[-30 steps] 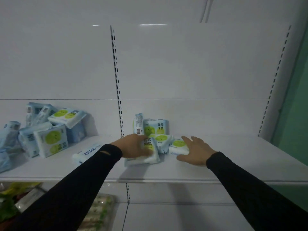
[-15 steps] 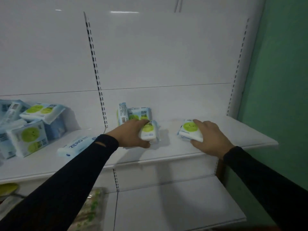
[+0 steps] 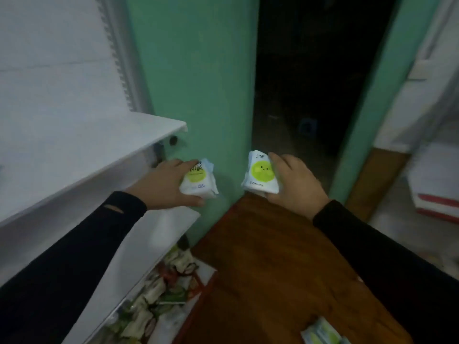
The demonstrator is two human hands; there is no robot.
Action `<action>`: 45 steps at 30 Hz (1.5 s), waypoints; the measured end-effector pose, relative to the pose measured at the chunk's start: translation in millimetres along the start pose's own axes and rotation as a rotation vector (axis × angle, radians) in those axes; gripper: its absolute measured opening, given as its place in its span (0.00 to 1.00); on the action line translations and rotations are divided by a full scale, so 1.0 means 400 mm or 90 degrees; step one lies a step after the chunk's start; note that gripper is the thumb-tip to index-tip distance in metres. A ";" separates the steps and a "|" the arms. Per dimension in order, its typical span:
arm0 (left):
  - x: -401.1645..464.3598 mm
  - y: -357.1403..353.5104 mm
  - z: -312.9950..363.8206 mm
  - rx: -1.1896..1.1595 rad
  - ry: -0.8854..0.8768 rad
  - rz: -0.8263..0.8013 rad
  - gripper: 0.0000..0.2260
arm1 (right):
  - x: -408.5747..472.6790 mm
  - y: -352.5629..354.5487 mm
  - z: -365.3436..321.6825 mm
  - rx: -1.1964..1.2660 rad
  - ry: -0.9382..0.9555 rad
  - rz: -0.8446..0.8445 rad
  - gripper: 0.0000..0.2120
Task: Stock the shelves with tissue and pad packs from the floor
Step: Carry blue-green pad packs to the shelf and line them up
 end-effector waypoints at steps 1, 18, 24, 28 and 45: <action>0.029 -0.050 0.060 0.004 -0.024 -0.017 0.46 | -0.050 0.017 0.060 -0.013 -0.030 -0.018 0.41; 0.444 -1.188 1.035 0.028 -0.317 -0.402 0.48 | -0.986 -0.159 1.119 -0.043 -0.461 -0.292 0.43; 0.492 -1.822 1.055 0.076 -0.387 -0.517 0.46 | -1.300 -0.619 1.314 0.021 -0.618 -0.330 0.43; 0.493 -2.296 1.005 0.108 -0.396 -0.559 0.44 | -1.521 -0.983 1.430 0.037 -0.681 -0.379 0.42; 0.485 -2.763 0.958 0.045 -0.381 -0.585 0.32 | -1.724 -1.446 1.548 0.089 -0.657 -0.556 0.34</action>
Point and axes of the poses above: each hand's wrist, its own x-axis towards the middle knuckle, its own y-axis out of the back of the hand, z = x × y, the point moved 4 cm from there along x, towards the middle knuckle, and after that the axes turned 3 degrees about z, right-handed, at the moved point
